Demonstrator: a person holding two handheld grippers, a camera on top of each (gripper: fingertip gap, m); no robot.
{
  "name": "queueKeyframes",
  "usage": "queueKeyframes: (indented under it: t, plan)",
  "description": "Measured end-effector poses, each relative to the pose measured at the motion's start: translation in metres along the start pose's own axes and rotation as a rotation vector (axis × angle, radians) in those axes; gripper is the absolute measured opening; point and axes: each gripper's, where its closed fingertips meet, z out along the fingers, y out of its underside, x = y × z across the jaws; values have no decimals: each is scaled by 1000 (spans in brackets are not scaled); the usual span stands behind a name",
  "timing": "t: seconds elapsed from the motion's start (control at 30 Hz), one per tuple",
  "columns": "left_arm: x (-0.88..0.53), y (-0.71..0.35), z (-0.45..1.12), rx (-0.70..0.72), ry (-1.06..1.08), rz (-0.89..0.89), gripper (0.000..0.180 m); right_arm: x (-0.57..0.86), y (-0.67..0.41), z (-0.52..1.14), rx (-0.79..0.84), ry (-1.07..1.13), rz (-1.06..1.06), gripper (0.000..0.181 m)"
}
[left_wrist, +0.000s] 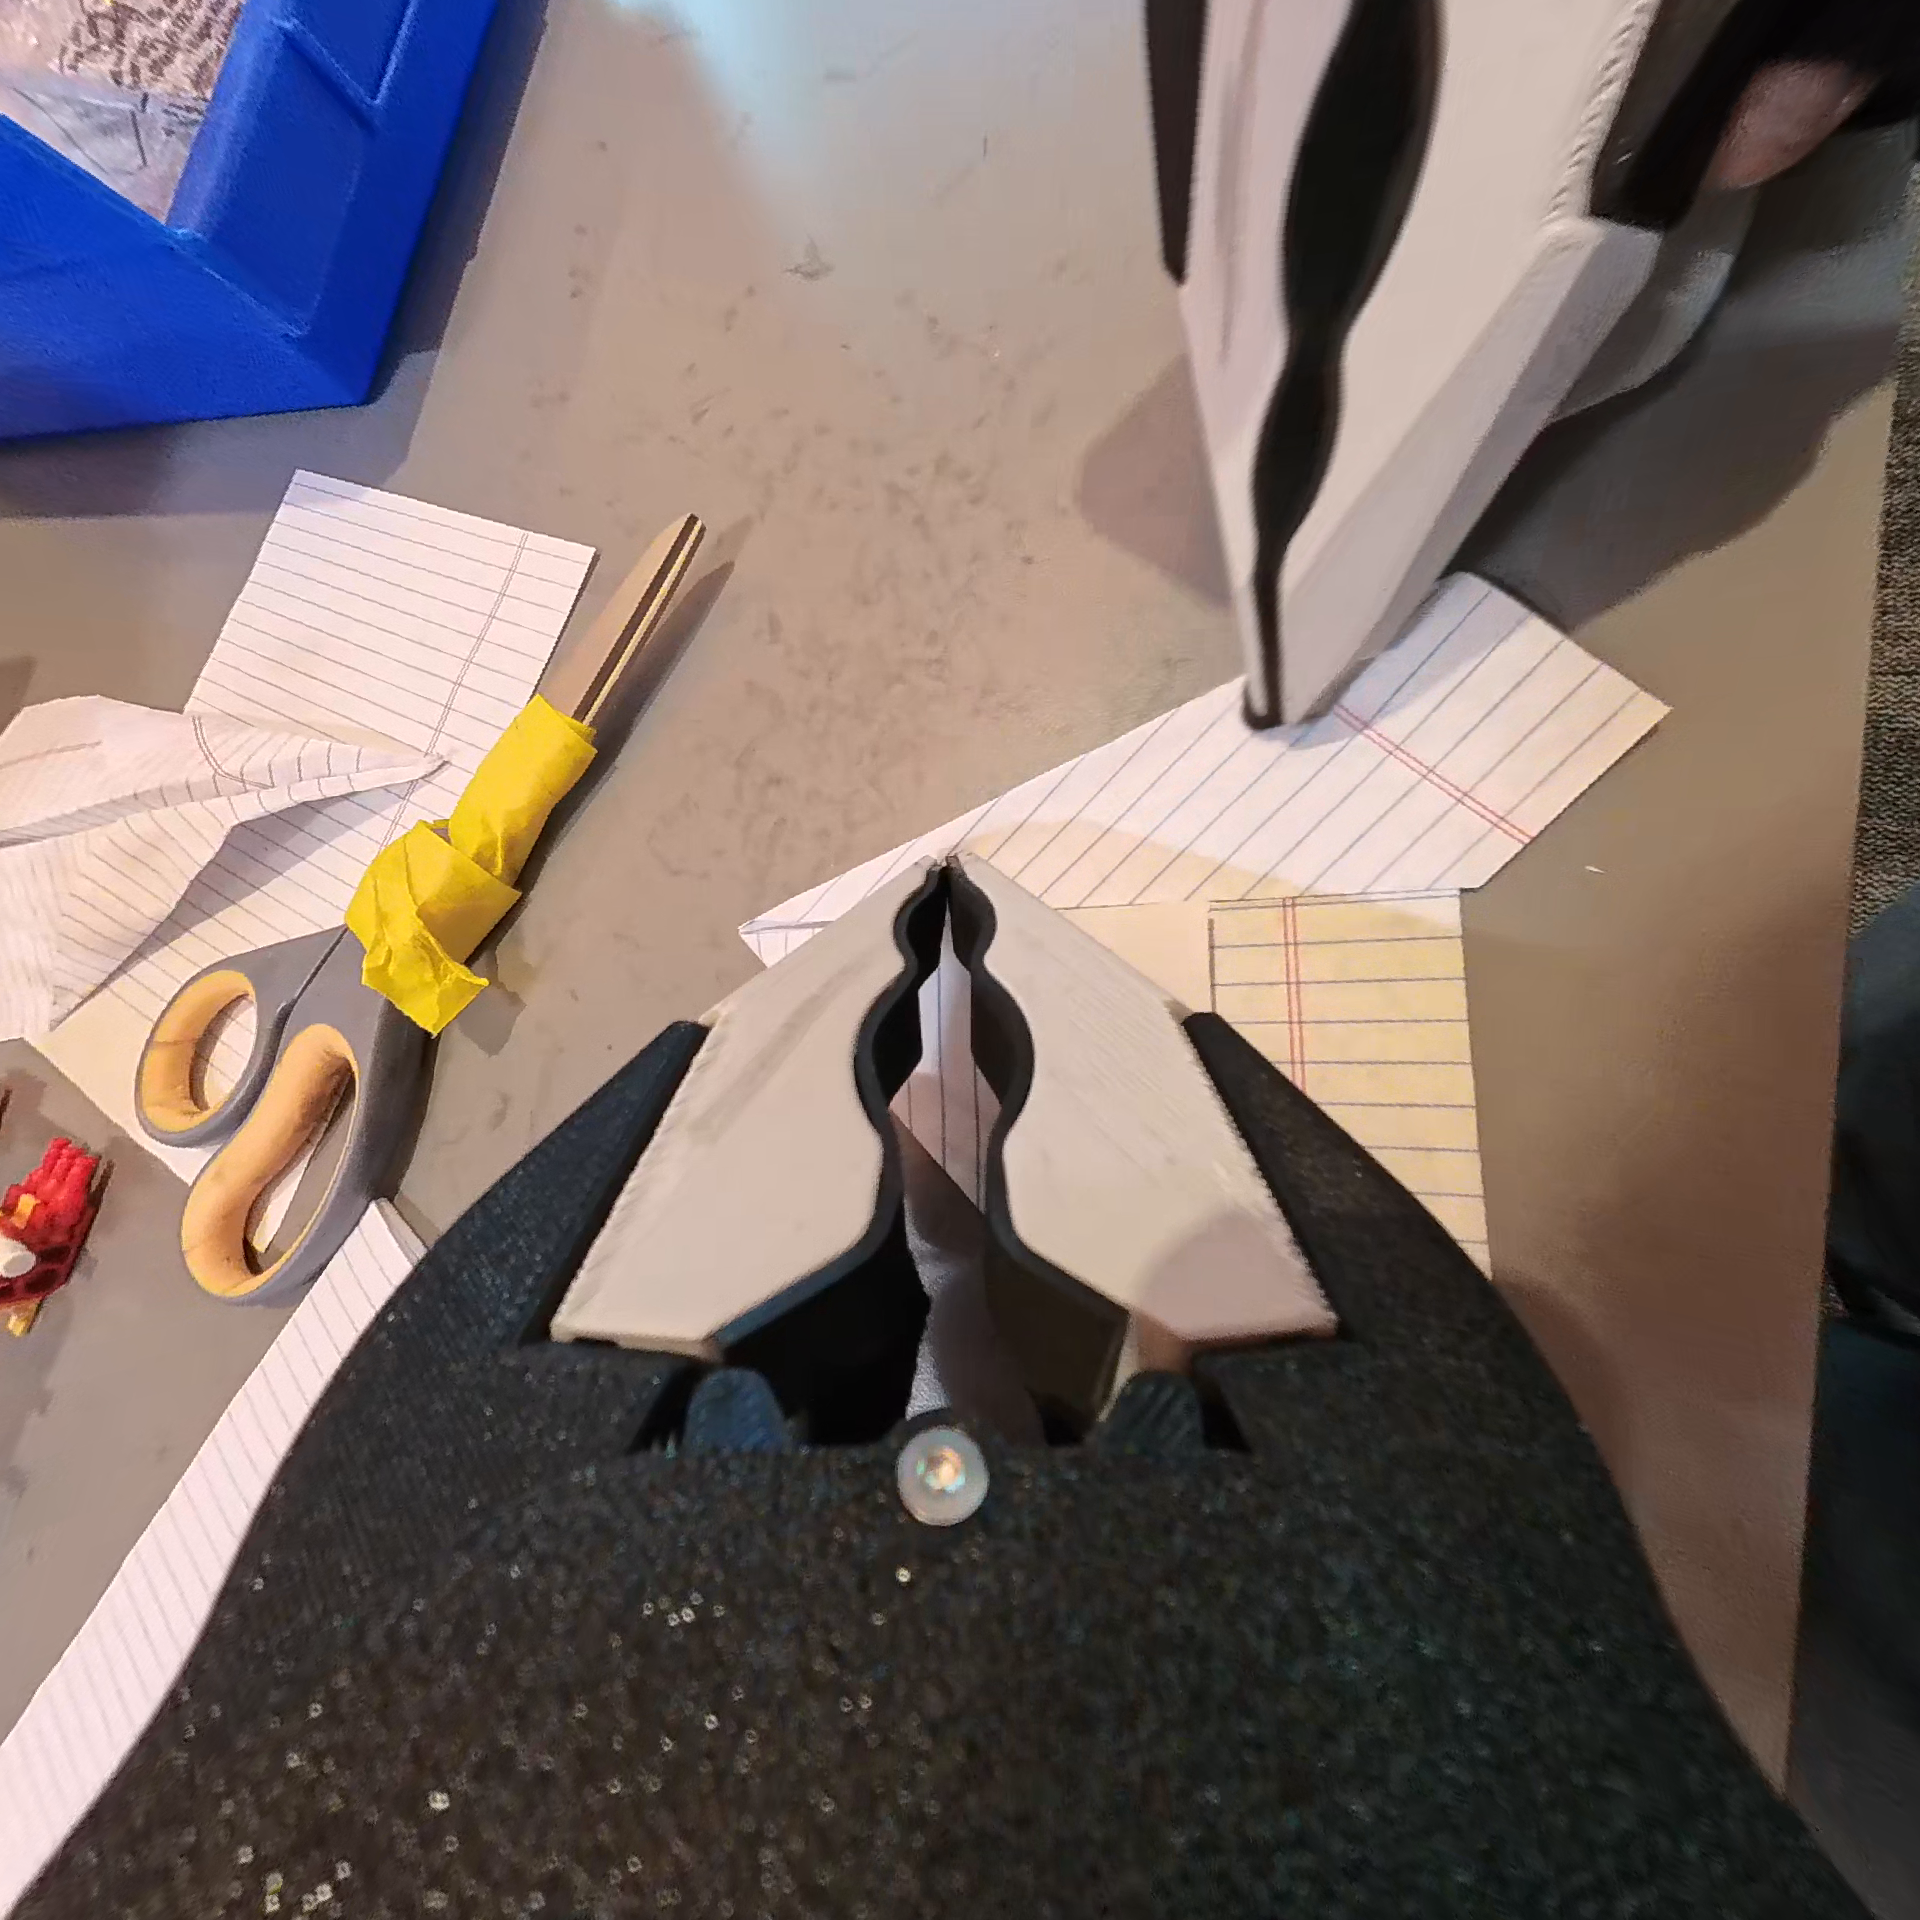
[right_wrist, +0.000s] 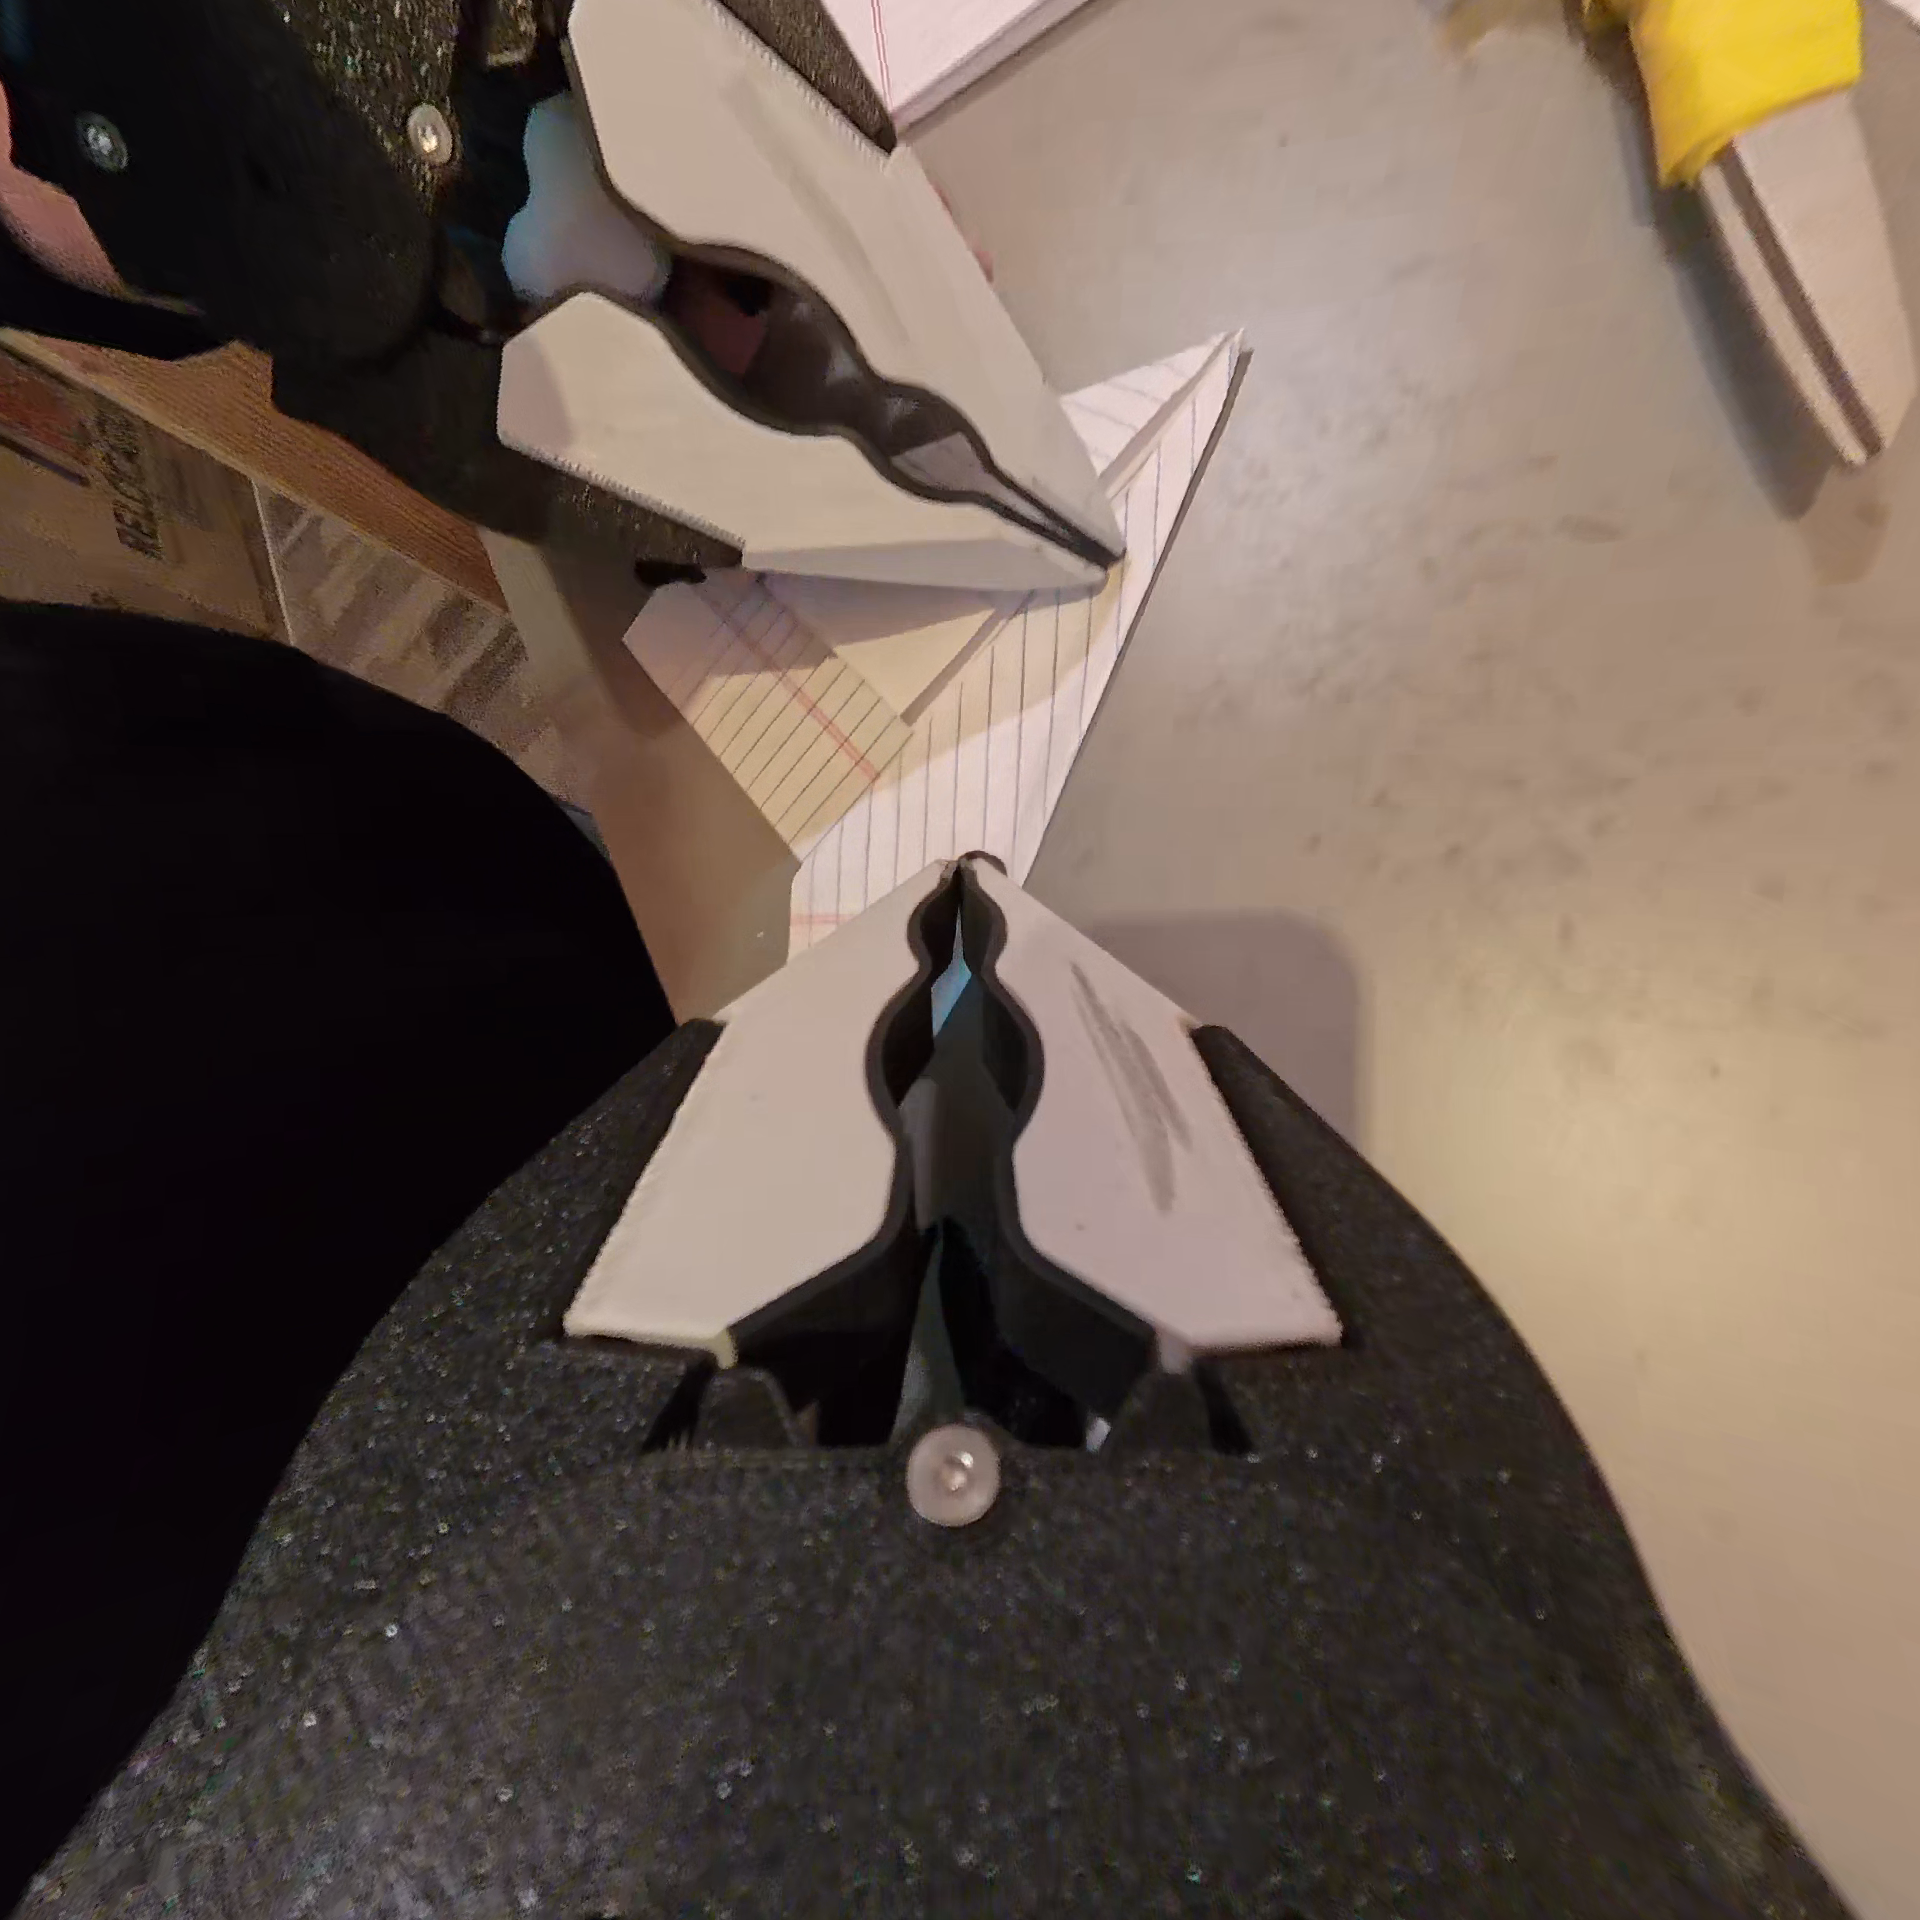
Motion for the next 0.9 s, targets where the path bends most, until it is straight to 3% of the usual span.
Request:
queueKeyframes:
  t: [0.17, 0.3, 0.4, 0.9]
  plan:
    - [1, -1, 0, 0, 2, -1, 0, -14, 14, -8, -38, -37, 47, 0]
    - [1, -1, 0, 0, 3, -1, 0, -7, -29, -9, 115, -46, 125, 0]
    - [1, 0, 0, 0, 7, -3, 0, 16, -27, 9, 36, 18, 132, 0]
    - [1, 0, 0, 3, 13, -6, 0, -7, 29, -24, -3, 13, 234, 0]
